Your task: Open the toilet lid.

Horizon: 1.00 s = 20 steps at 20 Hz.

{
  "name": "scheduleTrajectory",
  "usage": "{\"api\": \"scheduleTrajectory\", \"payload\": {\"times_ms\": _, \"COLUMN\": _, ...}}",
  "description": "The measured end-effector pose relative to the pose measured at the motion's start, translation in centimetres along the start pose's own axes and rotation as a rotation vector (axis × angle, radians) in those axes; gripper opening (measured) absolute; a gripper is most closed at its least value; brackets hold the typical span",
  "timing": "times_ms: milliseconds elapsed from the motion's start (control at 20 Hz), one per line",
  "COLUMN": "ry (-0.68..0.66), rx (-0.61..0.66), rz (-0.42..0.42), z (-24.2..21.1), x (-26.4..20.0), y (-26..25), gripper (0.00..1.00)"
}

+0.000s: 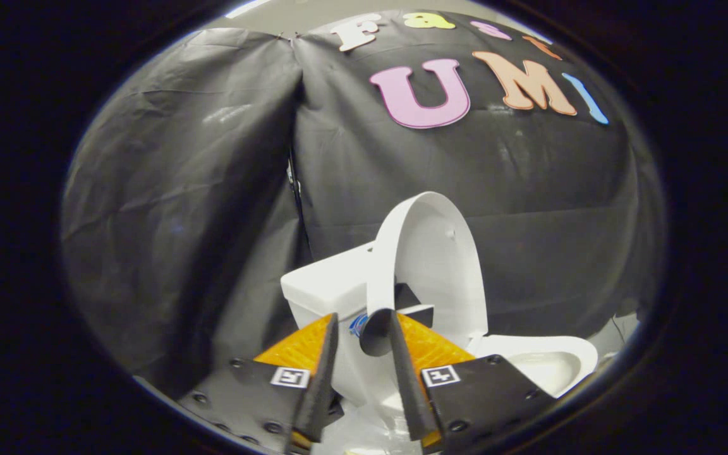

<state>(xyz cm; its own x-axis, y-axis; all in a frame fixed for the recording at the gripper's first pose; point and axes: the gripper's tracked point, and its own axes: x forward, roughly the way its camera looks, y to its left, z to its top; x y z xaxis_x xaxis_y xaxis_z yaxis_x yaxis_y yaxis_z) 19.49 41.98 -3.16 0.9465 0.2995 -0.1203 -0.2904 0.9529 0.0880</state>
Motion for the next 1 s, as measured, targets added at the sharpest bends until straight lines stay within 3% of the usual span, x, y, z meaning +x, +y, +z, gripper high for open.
{"api": "scheduleTrajectory", "payload": {"times_ms": 100, "ry": -0.017, "rx": -0.033, "rz": -0.007, "z": 1.2, "x": -0.8, "y": -0.7, "gripper": 0.70}}
{"api": "scheduleTrajectory", "payload": {"times_ms": 250, "ry": -0.077, "rx": -0.052, "rz": -0.016, "z": 4.1, "x": -2.4, "y": -2.5, "gripper": 0.70}}
{"api": "scheduleTrajectory", "payload": {"times_ms": 500, "ry": -0.178, "rx": -0.056, "rz": -0.103, "z": 8.0, "x": -5.9, "y": -7.7, "gripper": 0.70}}
{"api": "scheduleTrajectory", "payload": {"times_ms": 1000, "ry": -0.222, "rx": -0.033, "rz": -0.318, "z": 10.4, "x": -12.3, "y": -21.3, "gripper": 0.70}}
